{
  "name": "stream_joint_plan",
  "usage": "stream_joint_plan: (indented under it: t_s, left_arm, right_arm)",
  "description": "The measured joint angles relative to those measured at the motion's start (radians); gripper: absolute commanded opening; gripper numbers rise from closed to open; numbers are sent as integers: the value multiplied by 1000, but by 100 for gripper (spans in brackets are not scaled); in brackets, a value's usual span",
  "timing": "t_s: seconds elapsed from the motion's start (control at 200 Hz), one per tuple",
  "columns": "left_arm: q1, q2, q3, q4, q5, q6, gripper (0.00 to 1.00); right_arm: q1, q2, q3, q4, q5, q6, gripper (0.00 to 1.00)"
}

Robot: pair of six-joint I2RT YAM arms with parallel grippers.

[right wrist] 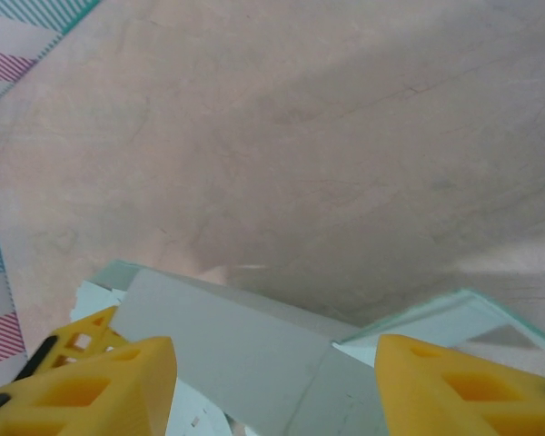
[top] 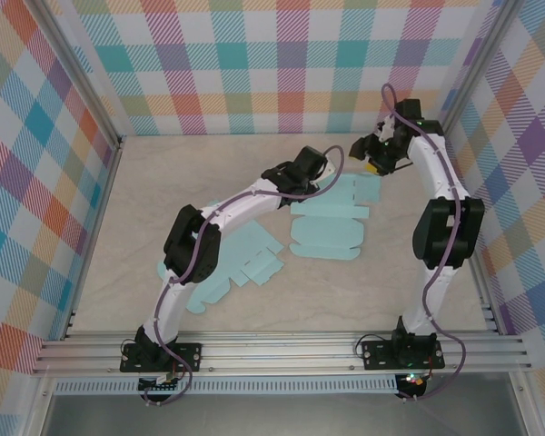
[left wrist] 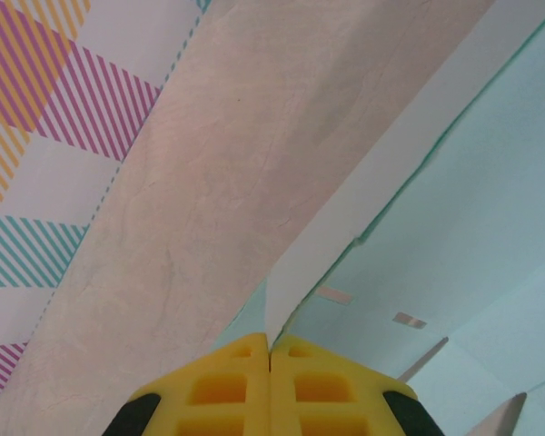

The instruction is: Fold the paper box

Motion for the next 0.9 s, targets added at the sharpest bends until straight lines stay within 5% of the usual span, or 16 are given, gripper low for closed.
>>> stream_joint_plan:
  t_s: [0.325, 0.645, 0.785, 0.9]
  left_arm:
    - [0, 0, 0, -1, -18, -13, 0]
    - [0, 0, 0, -6, -32, -54, 0]
    - [0, -2, -15, 1, -42, -71, 0]
    - [0, -23, -90, 40, -52, -83, 0]
  right_arm:
    - [34, 6, -71, 8, -12, 12, 56]
    - [31, 6, -174, 145, -97, 107, 35]
    - [31, 5, -199, 193, -107, 132, 35]
    - [31, -8, -238, 231, -111, 140, 46]
